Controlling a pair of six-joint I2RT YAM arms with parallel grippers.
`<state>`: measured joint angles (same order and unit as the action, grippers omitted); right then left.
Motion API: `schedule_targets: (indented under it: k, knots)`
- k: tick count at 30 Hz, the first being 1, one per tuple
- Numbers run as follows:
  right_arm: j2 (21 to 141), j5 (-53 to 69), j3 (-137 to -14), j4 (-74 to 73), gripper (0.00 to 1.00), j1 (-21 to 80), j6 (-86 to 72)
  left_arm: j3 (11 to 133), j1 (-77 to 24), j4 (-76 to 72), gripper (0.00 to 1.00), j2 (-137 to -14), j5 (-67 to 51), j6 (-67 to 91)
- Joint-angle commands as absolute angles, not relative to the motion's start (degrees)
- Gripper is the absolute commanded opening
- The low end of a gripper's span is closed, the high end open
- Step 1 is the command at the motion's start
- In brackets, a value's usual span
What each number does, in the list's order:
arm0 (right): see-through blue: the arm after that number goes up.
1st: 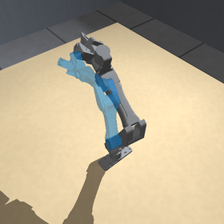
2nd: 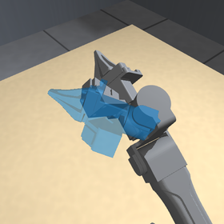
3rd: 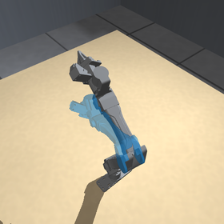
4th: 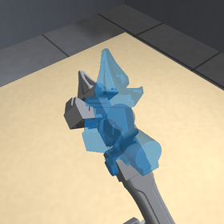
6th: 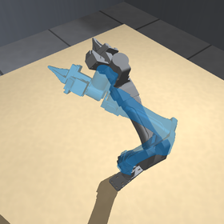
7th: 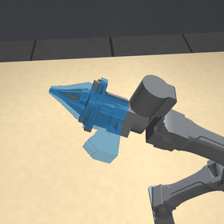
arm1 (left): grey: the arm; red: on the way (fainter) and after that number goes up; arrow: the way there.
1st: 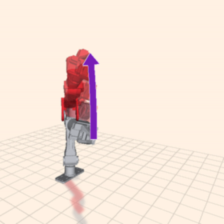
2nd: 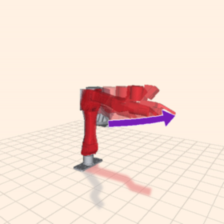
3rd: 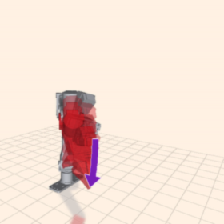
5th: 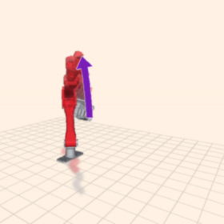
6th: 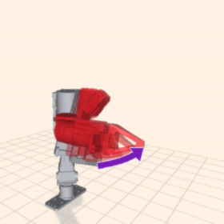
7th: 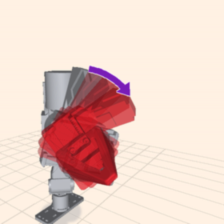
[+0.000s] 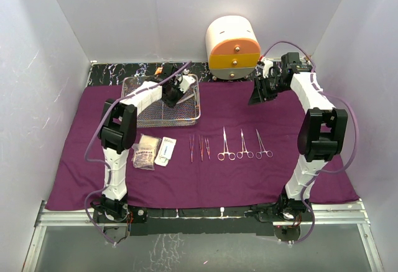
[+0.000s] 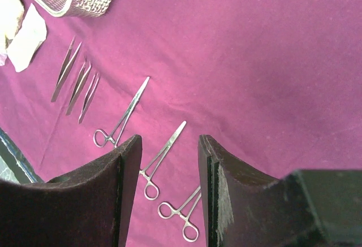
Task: Open and lay out the surgical kit
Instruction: Pick up the medical item from the container, then place the medical item in the surgical kit.
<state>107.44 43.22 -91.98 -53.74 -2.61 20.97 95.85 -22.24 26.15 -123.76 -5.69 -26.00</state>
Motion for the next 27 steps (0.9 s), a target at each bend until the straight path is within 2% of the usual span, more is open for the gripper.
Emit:
schedule_targets:
  k: [1,8,15,22,27]
  knots:
    - [102.99,45.5,-93.55,-51.45,0.42,-0.85,23.61,95.25,-21.88,25.53,0.0,-114.97,-3.19,-33.48]
    - [103.09,49.67,-94.6,-50.22,0.43,1.87,22.92,92.27,-21.71,25.59,0.0,-107.48,-3.57,-41.09]
    - [102.55,56.33,-96.14,-46.74,0.48,3.52,19.82,89.13,-21.71,27.52,0.0,-98.92,-13.93,-52.99]
    - [105.14,61.12,-101.51,-45.75,0.54,5.87,15.96,96.81,-23.37,44.84,0.0,-99.55,-28.3,-66.8]
    - [108.58,64.88,-102.77,-47.96,0.56,9.4,14.77,100.25,-26.58,52.07,0.0,-100.94,-31.46,-74.67]
